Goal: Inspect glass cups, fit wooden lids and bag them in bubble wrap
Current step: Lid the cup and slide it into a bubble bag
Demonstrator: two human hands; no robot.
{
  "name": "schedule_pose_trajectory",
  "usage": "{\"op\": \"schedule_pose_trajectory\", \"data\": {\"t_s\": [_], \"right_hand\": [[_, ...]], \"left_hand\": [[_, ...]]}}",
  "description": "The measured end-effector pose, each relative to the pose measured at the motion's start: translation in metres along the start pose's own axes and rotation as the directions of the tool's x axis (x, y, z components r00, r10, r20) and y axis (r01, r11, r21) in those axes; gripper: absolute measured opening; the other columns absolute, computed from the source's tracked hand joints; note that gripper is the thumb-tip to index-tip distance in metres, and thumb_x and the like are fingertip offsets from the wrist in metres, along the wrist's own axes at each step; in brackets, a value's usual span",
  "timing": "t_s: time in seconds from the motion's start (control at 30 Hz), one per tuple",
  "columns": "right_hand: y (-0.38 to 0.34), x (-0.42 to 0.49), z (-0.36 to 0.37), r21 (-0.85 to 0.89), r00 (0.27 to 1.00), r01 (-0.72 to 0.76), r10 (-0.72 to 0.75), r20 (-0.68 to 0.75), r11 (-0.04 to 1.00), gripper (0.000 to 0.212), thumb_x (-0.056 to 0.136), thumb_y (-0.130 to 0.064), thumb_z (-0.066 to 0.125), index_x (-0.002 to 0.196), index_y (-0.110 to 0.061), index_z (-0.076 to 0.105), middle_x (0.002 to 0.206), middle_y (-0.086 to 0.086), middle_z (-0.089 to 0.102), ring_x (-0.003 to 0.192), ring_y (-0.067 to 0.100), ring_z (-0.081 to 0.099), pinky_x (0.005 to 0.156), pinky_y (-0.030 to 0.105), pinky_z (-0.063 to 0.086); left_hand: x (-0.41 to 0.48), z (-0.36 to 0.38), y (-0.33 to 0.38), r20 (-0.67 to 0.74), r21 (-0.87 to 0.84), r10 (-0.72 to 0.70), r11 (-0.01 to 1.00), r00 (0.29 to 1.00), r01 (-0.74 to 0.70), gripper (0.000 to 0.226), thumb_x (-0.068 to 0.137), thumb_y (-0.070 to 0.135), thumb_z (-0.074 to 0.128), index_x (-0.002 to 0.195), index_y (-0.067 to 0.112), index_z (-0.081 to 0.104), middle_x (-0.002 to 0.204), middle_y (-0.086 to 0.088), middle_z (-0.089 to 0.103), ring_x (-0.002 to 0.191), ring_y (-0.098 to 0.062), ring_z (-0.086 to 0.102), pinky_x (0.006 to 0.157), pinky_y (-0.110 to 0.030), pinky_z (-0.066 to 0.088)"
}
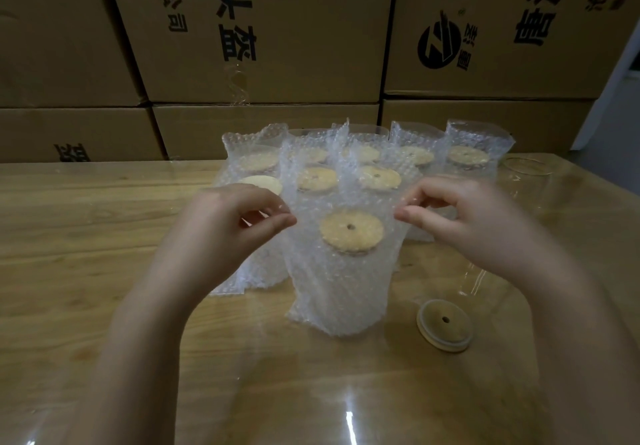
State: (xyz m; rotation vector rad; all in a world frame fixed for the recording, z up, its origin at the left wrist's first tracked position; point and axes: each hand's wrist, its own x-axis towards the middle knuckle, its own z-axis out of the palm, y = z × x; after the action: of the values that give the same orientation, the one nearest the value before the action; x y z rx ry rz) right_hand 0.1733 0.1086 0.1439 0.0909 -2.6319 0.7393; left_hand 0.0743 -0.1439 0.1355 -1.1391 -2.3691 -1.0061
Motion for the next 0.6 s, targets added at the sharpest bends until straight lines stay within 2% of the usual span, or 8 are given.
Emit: {"op": "schedule_pose_trajectory", "data": {"t_s": [0.13, 0.23, 0.37, 0.43, 0.47, 0.53, 0.6], "right_hand": [[-0.002, -0.001, -0.001, 0.017, 0.999, -0.002, 0.003, -0.039, 1.0, 0.023, 0.076, -0.047, 0.055, 0.081, -0.029, 0.067, 0.082, -0.019, 0.065, 0.085, -0.009, 0.057, 0.069, 0.012, 0.042], [0.0, -0.001, -0.002, 0.142, 1.0, -0.007, 0.01, -0.021, 0.99, 0.018, 0.074, -0.044, 0.063, 0.08, -0.027, 0.068, 0.083, -0.021, 0.068, 0.082, -0.006, 0.062, 0.071, 0.01, 0.047], [0.008, -0.001, -0.001, 0.359, 0.997, -0.082, 0.072, 0.04, 0.93, 0.039, 0.063, -0.053, 0.064, 0.089, -0.025, 0.065, 0.088, -0.015, 0.069, 0.077, -0.002, 0.065, 0.067, 0.016, 0.051], [0.015, 0.0, 0.001, 0.471, 0.983, -0.17, 0.113, 0.146, 0.866, 0.055, 0.057, -0.055, 0.071, 0.106, -0.034, 0.058, 0.103, -0.011, 0.067, 0.089, 0.003, 0.068, 0.076, 0.025, 0.056], [0.018, 0.001, 0.002, 0.458, 0.967, -0.209, 0.112, 0.229, 0.864, 0.067, 0.053, -0.058, 0.074, 0.115, -0.043, 0.052, 0.11, -0.013, 0.063, 0.094, 0.003, 0.067, 0.081, 0.027, 0.057], [0.023, 0.001, 0.008, 0.341, 0.902, -0.26, 0.101, 0.419, 0.903, 0.087, 0.05, -0.066, 0.076, 0.128, -0.056, 0.039, 0.12, -0.018, 0.055, 0.101, -0.002, 0.064, 0.086, 0.024, 0.055], [0.026, 0.003, 0.017, 0.265, 0.837, -0.258, 0.078, 0.541, 0.929, 0.087, 0.052, -0.065, 0.078, 0.126, -0.063, 0.032, 0.123, -0.022, 0.056, 0.105, -0.006, 0.06, 0.091, 0.022, 0.052]], "left_hand": [[-0.001, 0.0, -0.001, -0.03, -0.041, -0.043, 0.998, 0.999, 0.042, 0.015, 0.077, 0.029, 0.072, 0.073, 0.04, 0.063, 0.076, 0.019, 0.068, 0.077, 0.003, 0.063, 0.07, -0.012, 0.05], [-0.001, 0.0, 0.0, -0.021, -0.114, -0.086, 0.99, 0.996, 0.083, 0.006, 0.074, 0.034, 0.072, 0.073, 0.034, 0.066, 0.074, 0.015, 0.069, 0.076, 0.001, 0.065, 0.071, -0.014, 0.052], [0.001, 0.004, -0.005, -0.002, -0.279, -0.129, 0.952, 0.992, 0.123, 0.028, 0.063, 0.049, 0.068, 0.08, 0.028, 0.065, 0.084, 0.015, 0.069, 0.076, -0.003, 0.066, 0.064, -0.011, 0.05], [0.0, 0.006, -0.015, 0.139, -0.34, -0.167, 0.918, 0.976, 0.205, 0.049, 0.057, 0.057, 0.074, 0.096, 0.029, 0.061, 0.09, 0.014, 0.068, 0.081, -0.004, 0.067, 0.07, -0.018, 0.055], [0.0, 0.008, -0.02, 0.247, -0.316, -0.177, 0.915, 0.953, 0.252, 0.06, 0.054, 0.063, 0.075, 0.104, 0.033, 0.057, 0.095, 0.016, 0.066, 0.086, -0.004, 0.067, 0.075, -0.023, 0.057], [-0.002, 0.013, -0.028, 0.411, -0.235, -0.182, 0.925, 0.893, 0.297, 0.071, 0.051, 0.071, 0.076, 0.112, 0.044, 0.052, 0.103, 0.021, 0.062, 0.096, 0.0, 0.064, 0.08, -0.029, 0.058], [-0.002, 0.02, -0.027, 0.471, -0.218, -0.139, 0.939, 0.871, 0.268, 0.067, 0.052, 0.072, 0.074, 0.111, 0.056, 0.049, 0.109, 0.029, 0.059, 0.1, 0.004, 0.062, 0.08, -0.025, 0.056]]}}
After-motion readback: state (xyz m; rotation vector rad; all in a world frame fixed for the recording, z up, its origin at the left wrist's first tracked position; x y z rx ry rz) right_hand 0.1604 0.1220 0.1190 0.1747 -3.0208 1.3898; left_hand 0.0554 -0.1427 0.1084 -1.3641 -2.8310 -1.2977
